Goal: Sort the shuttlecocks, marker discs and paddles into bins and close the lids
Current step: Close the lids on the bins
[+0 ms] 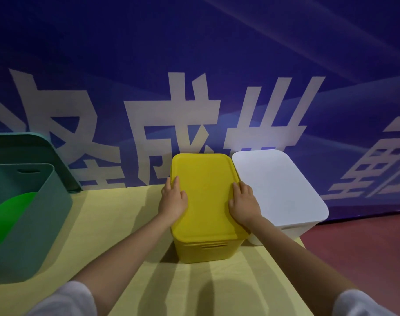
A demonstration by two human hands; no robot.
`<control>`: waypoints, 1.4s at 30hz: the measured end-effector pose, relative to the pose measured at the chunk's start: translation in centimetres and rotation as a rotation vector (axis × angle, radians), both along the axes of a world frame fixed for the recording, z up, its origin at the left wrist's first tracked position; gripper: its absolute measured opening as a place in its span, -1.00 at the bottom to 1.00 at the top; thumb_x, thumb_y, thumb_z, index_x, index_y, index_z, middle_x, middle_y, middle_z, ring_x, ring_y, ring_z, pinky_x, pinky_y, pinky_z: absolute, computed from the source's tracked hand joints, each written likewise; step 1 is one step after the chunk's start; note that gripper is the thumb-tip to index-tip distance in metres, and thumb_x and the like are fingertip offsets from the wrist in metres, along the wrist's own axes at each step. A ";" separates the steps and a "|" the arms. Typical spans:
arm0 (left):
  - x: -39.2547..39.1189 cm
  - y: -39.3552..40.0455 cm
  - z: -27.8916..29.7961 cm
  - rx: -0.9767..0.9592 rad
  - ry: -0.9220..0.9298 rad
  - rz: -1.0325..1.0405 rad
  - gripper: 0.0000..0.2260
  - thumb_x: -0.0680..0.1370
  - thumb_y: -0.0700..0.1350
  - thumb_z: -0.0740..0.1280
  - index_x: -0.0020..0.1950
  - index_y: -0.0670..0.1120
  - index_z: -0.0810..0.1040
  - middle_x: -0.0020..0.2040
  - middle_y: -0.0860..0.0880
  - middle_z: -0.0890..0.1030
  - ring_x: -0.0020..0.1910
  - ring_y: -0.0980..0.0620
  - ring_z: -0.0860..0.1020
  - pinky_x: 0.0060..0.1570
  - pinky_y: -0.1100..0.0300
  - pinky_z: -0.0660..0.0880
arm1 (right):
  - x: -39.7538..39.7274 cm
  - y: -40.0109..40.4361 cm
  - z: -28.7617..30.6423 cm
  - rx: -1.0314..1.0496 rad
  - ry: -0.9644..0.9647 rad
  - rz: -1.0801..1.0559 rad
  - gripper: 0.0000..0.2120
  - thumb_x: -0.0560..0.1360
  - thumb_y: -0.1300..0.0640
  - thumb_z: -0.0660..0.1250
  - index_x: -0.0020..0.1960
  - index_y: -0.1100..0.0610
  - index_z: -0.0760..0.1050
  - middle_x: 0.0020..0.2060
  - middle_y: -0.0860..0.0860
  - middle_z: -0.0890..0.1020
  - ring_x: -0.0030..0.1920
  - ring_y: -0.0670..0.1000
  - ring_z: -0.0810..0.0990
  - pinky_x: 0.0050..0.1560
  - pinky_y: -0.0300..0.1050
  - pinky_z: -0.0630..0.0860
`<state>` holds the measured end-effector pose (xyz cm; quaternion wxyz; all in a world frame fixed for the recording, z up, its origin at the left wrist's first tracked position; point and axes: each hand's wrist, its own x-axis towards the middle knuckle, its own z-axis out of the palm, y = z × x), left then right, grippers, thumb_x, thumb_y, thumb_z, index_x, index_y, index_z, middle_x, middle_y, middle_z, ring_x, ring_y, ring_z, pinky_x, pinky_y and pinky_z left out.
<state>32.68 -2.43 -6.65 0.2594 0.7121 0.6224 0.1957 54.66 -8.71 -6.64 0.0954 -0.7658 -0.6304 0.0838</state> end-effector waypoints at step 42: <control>-1.1 -6.2 -1.6 0.006 0.280 -0.163 -0.36 0.62 0.16 0.06 0.57 -0.09 -0.11 0.56 -0.09 -0.24 0.53 -0.04 -0.27 0.48 0.05 -0.02 | -0.9 -4.6 -1.3 -0.047 -0.029 0.120 -0.13 0.40 -0.42 -0.26 0.56 0.04 0.00 0.55 0.11 -0.05 0.55 0.13 -0.16 0.50 0.05 0.00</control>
